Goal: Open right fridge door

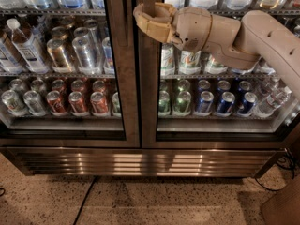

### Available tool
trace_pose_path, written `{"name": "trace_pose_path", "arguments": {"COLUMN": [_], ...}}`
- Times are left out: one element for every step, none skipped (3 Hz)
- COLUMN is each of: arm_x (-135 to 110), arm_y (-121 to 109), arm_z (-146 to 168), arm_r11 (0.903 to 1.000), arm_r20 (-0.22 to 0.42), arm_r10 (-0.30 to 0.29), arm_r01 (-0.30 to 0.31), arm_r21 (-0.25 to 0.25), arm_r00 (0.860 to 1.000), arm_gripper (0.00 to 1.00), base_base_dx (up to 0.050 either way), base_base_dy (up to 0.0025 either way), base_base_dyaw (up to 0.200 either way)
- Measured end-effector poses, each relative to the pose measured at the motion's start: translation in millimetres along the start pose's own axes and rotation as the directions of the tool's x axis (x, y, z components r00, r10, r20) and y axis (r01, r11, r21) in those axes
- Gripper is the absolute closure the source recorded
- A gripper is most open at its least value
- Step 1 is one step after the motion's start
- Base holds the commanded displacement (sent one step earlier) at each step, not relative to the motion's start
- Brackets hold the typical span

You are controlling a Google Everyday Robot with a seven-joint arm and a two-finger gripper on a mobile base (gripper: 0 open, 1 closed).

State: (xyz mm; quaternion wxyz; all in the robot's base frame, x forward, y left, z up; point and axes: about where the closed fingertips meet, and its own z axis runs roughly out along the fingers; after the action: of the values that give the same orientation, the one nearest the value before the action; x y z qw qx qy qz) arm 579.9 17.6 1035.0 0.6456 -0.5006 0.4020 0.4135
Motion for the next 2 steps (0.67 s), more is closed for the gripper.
{"name": "trace_pose_path", "arguments": {"arm_x": [0.0, 0.1], "arm_y": [-0.1, 0.0], "arm_z": [0.0, 0.1], "arm_r11": [1.0, 1.0], "arm_r20": [0.002, 0.004], "arm_r10": [0.001, 0.002], "arm_r01": [-0.001, -0.002], "arm_r21": [0.001, 0.002], "arm_r00": [1.0, 1.0], "arm_gripper": [1.0, 1.0], "base_base_dx": [0.0, 0.0], "base_base_dy": [0.0, 0.0], "base_base_dyaw": [0.0, 0.0]}}
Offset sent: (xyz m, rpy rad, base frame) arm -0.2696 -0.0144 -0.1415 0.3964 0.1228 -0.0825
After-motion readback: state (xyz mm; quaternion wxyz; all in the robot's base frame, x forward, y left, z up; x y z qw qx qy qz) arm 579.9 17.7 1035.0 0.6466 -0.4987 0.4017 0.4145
